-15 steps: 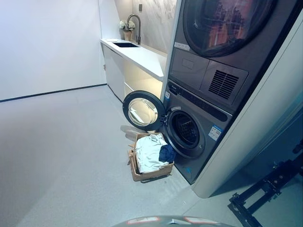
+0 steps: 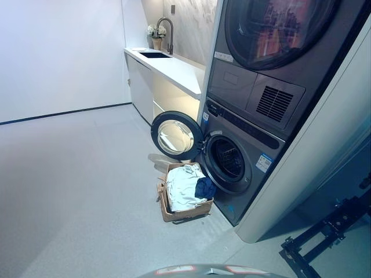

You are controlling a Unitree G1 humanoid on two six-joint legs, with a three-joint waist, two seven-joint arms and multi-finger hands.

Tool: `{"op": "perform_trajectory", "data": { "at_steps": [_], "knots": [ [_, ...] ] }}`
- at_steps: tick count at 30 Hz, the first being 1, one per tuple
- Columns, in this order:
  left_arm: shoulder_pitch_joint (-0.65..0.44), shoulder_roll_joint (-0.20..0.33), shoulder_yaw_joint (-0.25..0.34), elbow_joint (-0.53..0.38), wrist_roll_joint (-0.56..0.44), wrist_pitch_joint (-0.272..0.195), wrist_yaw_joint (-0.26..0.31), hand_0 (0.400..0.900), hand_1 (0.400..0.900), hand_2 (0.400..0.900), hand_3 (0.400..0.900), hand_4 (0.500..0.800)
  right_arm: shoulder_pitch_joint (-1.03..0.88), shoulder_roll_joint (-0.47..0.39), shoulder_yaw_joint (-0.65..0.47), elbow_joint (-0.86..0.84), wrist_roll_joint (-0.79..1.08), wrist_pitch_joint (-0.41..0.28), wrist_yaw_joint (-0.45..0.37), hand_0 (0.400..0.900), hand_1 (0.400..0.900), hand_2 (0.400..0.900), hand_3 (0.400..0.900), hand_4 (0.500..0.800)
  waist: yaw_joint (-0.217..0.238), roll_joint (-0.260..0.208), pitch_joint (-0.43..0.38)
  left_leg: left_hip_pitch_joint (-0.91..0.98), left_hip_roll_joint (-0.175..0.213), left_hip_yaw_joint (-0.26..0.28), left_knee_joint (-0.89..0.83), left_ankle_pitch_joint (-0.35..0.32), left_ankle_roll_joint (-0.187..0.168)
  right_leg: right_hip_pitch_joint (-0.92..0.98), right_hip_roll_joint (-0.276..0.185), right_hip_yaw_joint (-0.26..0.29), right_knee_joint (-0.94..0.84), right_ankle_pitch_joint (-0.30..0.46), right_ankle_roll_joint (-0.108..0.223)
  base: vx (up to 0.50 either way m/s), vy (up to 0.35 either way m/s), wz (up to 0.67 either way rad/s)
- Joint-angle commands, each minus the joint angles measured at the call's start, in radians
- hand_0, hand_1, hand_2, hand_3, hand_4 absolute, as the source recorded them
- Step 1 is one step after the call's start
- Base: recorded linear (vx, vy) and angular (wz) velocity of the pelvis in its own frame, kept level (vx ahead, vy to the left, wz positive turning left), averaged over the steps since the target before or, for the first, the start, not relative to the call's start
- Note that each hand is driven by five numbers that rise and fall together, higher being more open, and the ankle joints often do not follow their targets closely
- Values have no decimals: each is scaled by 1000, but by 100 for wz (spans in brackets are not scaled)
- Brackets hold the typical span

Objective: Put the clothes in the basket into the washing machine.

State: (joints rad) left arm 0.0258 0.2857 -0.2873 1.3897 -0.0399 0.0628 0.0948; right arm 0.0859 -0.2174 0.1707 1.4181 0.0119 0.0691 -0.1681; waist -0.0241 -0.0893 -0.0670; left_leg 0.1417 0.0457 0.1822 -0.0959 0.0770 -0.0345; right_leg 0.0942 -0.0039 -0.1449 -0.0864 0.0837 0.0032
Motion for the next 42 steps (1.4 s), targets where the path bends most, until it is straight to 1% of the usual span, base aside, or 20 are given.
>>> {"op": "perform_trajectory", "data": {
  "at_steps": [1,5,11,12,13,14,16,17,18,21,22,25,27,30,32,34,35,37,39,42],
  "knots": [
    [-73,-72,46,-16,-5,-17,30,900,900,900,900,800,-115,-54,17,16,24,-8,-32,900,900,900,900,800,20,96,138,17,-71,2,9,-147,43,16,-7,30,24,-60,78,0,0,0],
    [-96,-60,45,-25,-19,-18,41,900,900,900,900,800,-142,-66,16,-5,44,-15,-35,900,900,900,900,800,14,110,180,-18,-57,7,9,-129,50,-94,3,38,169,-110,62,-74,-43,-4],
    [-108,-54,57,-32,-45,-24,45,900,900,900,900,800,-150,-77,9,-17,60,-23,-40,900,900,900,900,800,13,111,193,-40,-54,-1,25,-108,48,-136,10,36,226,-155,43,26,-139,2],
    [-112,-59,67,-41,-73,-27,43,900,900,900,900,800,-154,-91,3,-27,70,-28,-42,900,900,900,900,800,14,107,214,-89,-52,-4,136,-143,45,-144,5,37,247,-169,32,43,-208,7],
    [-112,-59,67,-41,-73,-27,43,900,900,900,900,800,-155,-91,3,-27,70,-28,-42,900,900,900,900,800,13,107,213,-93,-51,-5,141,-146,45,-146,5,36,248,-169,32,56,-306,14],
    [-111,-65,76,-48,-95,-33,38,900,900,900,900,800,-152,-105,-3,-35,75,-34,-45,900,900,900,900,800,13,102,234,-150,-49,-5,279,-165,28,-137,-1,39,251,-182,19,56,-237,14],
    [-113,-71,85,-52,-117,-37,35,900,900,900,900,800,-146,-119,-14,-42,77,-37,-49,900,900,900,900,800,17,93,259,-241,-36,-20,466,-131,4,-125,-6,35,260,-193,2,56,-251,18],
    [-114,-71,85,-52,-117,-37,35,900,900,900,900,800,-146,-119,-14,-42,77,-37,-49,900,900,900,900,800,15,95,258,-247,-34,-22,474,-134,3,-127,-5,33,261,-193,1,66,-259,17],
    [-116,-73,89,-64,-148,-43,33,900,900,900,900,800,-148,-136,-21,-61,81,-40,-54,900,900,900,900,800,18,90,292,-325,-17,-41,615,-68,-15,-125,-1,30,283,-211,-21,70,-212,11],
    [-111,-76,92,-67,-174,-49,31,900,900,900,900,800,-155,-146,-13,-72,77,-41,-56,900,900,900,900,800,18,96,311,-395,-22,-58,683,-45,-18,-131,0,28,298,-224,-34,85,-117,6],
    [-107,-82,97,-69,-193,-52,34,900,900,900,900,800,-170,-157,-7,-75,76,-41,-62,900,900,900,900,800,21,111,322,-460,-48,-60,642,-56,-12,-133,-3,28,295,-232,-28,123,-52,4],
    [-98,-84,101,-70,-203,-56,38,900,900,900,900,800,-183,-165,4,-86,75,-46,-65,900,900,900,900,800,25,122,327,-486,-53,-47,505,-44,-5,-110,-1,29,273,-244,-17,312,25,-8],
    [-81,-93,100,-62,-219,-63,52,900,900,900,900,800,-197,-171,20,-97,68,-53,-72,900,900,900,900,800,41,150,333,-479,-55,-85,188,63,-23,-61,13,32,229,-260,-4,409,108,-17],
    [-71,-92,107,-49,-226,-67,63,900,900,900,900,800,-215,-174,26,-97,69,-58,-77,900,900,900,900,800,54,151,317,-504,-41,-133,56,116,-43,-7,3,57,180,-264,17,550,172,-29],
    [-57,-93,111,-46,-225,-65,60,900,900,900,900,800,-212,-170,26,-97,65,-58,-73,900,900,900,900,800,60,145,299,-496,-34,-126,60,107,-24,9,-4,74,164,-268,30,600,220,-42],
    [-65,-76,108,-52,-230,-68,71,900,900,900,900,800,-218,-145,33,-118,75,-68,-77,900,900,900,900,800,73,97,286,-631,-67,-119,242,78,4,7,-54,80,145,-275,51,565,268,-37],
    [-65,-76,108,-52,-230,-68,71,900,900,900,900,800,-218,-145,33,-118,75,-68,-77,900,900,900,900,800,72,99,283,-636,-66,-121,244,78,4,3,-52,79,146,-275,50,538,278,-24],
    [-84,-54,104,-71,-238,-72,69,900,900,900,900,800,-233,-133,39,-128,80,-72,-74,900,900,900,900,800,86,52,266,-704,-94,-114,359,-7,48,-39,-89,92,160,-239,79,626,315,-13],
    [-98,-44,100,-74,-237,-71,68,900,900,900,900,800,-243,-131,40,-134,91,-76,-71,900,900,900,900,800,95,31,258,-687,-121,-106,369,-63,75,-56,-108,92,221,-166,100,564,293,5],
    [-129,-27,102,-78,-239,-66,65,900,900,900,900,800,-256,-129,36,-147,115,-81,-67,900,900,900,900,800,93,21,275,-620,-165,-113,358,-116,111,-120,-139,66,436,-10,89,461,297,14]
  ]
}}
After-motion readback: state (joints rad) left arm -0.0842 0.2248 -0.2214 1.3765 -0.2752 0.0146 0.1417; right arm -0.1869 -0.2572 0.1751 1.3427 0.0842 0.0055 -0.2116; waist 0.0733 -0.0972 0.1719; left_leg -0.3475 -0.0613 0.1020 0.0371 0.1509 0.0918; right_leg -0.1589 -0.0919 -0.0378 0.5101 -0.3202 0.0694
